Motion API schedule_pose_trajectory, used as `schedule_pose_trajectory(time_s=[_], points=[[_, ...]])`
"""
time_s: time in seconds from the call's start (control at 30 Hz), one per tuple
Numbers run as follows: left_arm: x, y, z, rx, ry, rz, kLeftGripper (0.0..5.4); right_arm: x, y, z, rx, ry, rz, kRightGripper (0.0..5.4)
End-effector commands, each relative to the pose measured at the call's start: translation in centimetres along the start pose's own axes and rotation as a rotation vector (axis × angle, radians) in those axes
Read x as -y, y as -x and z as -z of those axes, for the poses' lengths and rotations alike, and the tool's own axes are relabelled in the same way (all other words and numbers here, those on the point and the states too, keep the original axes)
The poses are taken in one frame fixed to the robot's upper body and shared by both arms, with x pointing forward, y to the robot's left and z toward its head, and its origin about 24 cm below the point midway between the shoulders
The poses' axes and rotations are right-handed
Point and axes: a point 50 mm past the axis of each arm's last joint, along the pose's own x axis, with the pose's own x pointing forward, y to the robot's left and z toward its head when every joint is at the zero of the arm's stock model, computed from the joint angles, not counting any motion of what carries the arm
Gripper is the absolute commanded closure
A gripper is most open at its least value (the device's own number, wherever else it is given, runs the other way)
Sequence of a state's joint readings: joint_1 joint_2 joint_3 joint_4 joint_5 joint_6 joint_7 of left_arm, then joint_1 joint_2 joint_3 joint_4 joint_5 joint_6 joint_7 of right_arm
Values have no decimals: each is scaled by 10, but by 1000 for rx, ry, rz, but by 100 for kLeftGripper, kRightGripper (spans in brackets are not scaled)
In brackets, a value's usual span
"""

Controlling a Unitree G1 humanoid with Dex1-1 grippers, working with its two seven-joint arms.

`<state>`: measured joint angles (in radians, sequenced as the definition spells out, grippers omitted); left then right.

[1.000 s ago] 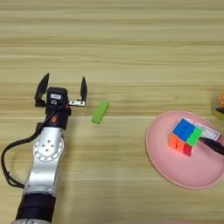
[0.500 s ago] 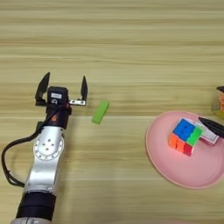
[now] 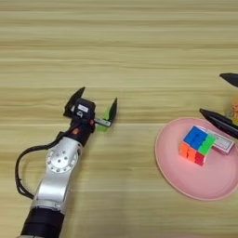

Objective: Move the objects on the table

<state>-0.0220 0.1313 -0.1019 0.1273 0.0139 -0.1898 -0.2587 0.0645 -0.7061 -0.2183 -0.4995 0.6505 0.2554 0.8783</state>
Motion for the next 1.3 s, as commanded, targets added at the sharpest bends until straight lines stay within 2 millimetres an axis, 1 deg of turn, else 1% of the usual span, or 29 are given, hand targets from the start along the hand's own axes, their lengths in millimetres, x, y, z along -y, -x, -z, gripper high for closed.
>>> schedule_pose_trajectory(time_s=[0.03,0.3,0.7,0.87,1.07,1.3], points=[[9,4,6,-71,5,82,0,-4,-2,-7,16,5,-24,3],[13,7,18,-168,21,106,0,-7,-4,-4,-1,3,-28,3],[16,9,23,-200,16,100,0,-11,-5,1,-23,5,-27,3],[16,9,28,-250,114,70,0,-13,-6,0,-20,3,-32,3],[12,8,33,-290,146,40,0,-14,-6,0,-19,6,-34,3],[12,9,37,-311,141,42,0,-15,-8,-1,-14,5,-35,3]])
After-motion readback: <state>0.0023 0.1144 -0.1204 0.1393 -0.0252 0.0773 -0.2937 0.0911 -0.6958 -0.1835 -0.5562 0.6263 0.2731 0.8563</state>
